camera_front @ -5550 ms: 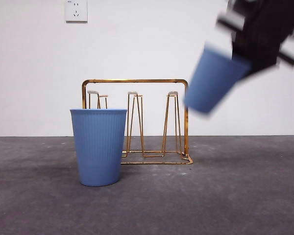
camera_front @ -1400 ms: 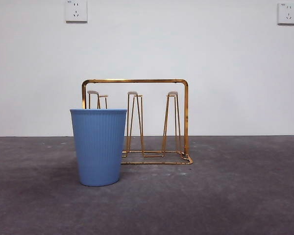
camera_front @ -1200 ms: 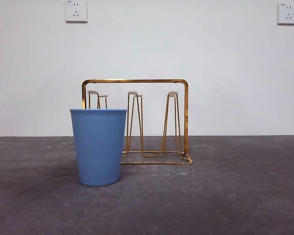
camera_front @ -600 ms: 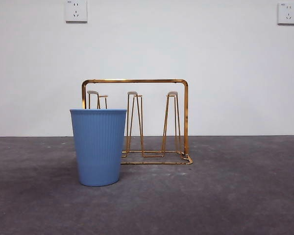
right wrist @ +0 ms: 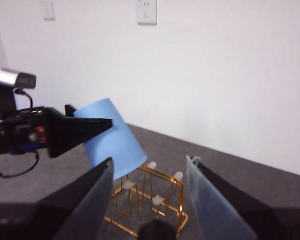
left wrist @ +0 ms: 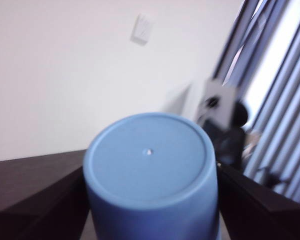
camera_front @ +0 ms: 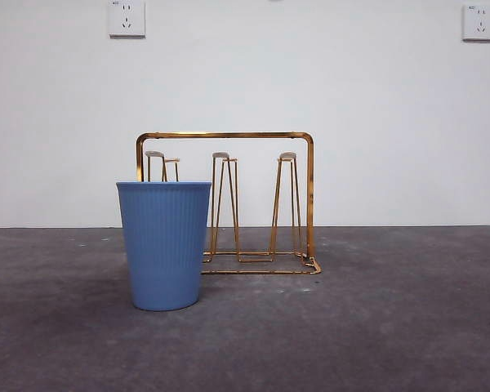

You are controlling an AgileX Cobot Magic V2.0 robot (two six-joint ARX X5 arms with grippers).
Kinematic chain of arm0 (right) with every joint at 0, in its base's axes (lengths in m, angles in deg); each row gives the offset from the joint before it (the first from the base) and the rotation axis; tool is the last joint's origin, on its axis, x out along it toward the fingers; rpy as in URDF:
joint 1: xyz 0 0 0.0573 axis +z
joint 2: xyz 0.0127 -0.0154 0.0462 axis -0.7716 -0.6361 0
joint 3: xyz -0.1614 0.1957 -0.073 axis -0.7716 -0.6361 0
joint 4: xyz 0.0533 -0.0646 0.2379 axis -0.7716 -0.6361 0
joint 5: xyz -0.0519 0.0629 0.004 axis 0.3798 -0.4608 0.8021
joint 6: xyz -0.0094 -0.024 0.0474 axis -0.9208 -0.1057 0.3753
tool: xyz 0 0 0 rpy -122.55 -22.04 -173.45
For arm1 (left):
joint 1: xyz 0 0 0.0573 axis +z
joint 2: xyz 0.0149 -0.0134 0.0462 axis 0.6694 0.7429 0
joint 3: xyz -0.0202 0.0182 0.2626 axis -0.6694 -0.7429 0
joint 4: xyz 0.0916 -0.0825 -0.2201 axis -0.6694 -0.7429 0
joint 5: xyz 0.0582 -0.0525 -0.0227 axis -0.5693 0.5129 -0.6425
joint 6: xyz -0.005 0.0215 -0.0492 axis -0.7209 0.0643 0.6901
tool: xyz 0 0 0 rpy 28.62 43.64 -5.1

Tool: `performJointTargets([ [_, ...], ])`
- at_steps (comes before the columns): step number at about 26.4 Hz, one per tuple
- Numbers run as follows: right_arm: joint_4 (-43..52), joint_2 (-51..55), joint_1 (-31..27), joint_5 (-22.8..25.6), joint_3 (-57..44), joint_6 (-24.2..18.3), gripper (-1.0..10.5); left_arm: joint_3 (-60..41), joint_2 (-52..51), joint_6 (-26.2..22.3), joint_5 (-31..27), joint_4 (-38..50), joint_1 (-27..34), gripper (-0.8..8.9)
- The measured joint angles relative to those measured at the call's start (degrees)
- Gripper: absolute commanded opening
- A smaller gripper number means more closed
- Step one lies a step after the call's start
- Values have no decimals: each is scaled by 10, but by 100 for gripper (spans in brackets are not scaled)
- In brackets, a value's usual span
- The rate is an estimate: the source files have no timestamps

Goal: Pick up cup 1,put cup 1 in the cup rack,pick up cup 2,put cup 2 in the cup rack

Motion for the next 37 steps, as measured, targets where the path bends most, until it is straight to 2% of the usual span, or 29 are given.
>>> performJointTargets([
  [8,-10,-7,0,1,0,-2,252,82,90,-104,-31,-94,-4,-6],
  [13,-21,-7,0,1,0,-3,252,112,149,-142,-59,-111,-4,-7],
  [37,-41,-8,0,3,0,-7,251,112,256,-153,-79,-88,26,-7],
])
